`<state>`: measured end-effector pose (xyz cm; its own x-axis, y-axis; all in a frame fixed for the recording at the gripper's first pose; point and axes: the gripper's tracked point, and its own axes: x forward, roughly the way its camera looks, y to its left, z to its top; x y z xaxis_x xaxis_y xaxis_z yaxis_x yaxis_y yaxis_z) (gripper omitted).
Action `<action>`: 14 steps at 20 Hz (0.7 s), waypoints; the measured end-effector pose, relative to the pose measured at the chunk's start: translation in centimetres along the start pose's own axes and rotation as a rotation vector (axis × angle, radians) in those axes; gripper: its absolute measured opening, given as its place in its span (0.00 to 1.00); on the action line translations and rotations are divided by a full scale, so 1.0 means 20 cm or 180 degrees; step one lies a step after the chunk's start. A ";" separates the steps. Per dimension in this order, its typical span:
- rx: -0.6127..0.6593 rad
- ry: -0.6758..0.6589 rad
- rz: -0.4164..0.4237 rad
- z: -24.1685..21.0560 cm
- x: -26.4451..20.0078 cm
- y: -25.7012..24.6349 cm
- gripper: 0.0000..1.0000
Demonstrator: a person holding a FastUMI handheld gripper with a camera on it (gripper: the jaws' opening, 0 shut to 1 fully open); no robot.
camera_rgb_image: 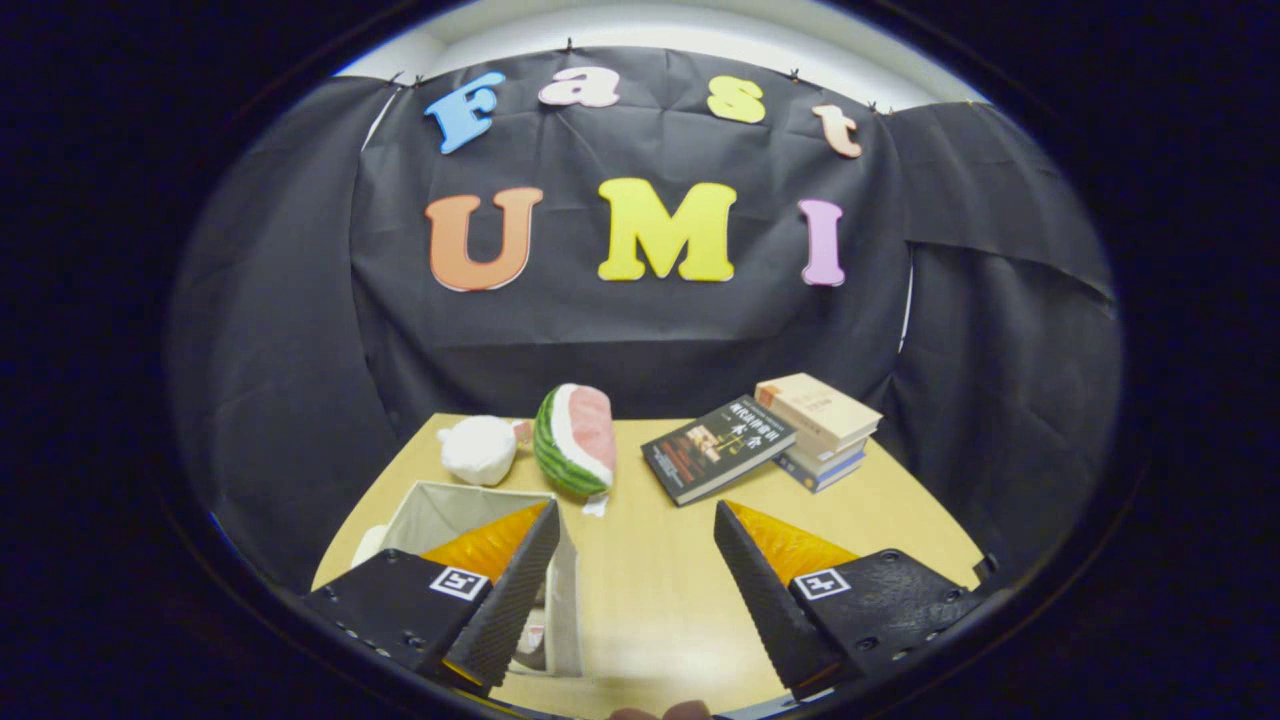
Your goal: Open the storage box then place both shoes into the box .Put the left shoe in first, then the right shoe, with the right side of both shoes facing outward in a uniform manner.
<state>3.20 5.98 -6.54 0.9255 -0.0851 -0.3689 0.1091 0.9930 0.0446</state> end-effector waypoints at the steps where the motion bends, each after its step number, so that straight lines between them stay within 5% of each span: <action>1: 0.0048 -0.0041 -0.0006 0.03 -0.03 -0.06 0.95; 14: 0.0154 -0.0517 -0.0072 0.28 -0.30 -0.53 0.94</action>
<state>-1.40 -4.41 0.32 0.9687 -0.1233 -0.2155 0.1442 0.9860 0.0841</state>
